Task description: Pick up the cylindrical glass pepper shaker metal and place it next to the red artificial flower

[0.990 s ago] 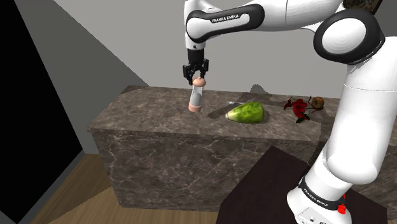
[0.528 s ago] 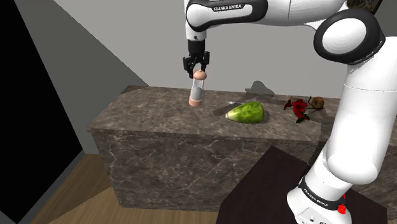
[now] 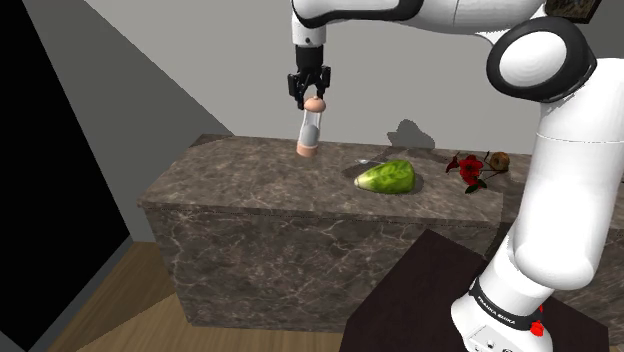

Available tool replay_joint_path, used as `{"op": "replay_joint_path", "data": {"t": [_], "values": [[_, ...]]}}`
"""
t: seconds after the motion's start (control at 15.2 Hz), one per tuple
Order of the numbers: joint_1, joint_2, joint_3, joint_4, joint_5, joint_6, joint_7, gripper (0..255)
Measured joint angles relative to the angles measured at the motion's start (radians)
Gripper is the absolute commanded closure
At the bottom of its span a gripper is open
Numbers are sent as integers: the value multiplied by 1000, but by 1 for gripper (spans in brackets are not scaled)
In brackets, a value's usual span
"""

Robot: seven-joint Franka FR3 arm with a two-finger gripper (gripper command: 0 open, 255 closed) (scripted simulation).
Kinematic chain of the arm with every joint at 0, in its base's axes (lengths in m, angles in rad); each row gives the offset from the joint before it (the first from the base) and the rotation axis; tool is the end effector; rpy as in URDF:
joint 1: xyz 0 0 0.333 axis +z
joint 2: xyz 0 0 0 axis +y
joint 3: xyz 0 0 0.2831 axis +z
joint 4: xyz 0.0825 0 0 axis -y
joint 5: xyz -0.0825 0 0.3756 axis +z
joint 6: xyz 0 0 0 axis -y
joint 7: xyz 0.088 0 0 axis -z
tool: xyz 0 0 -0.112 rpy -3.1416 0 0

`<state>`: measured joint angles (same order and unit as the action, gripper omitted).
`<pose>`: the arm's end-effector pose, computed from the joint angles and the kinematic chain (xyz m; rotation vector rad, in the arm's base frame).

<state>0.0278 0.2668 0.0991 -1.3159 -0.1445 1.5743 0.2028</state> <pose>0.6156 0.0544 0.5511 3.0212 -0.1183 0.0185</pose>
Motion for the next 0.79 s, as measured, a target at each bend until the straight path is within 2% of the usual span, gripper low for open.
{"op": "replay_joint_path", "data": {"t": [0.79], "values": [[17, 93, 1, 304, -12, -211, -18, 255]]}}
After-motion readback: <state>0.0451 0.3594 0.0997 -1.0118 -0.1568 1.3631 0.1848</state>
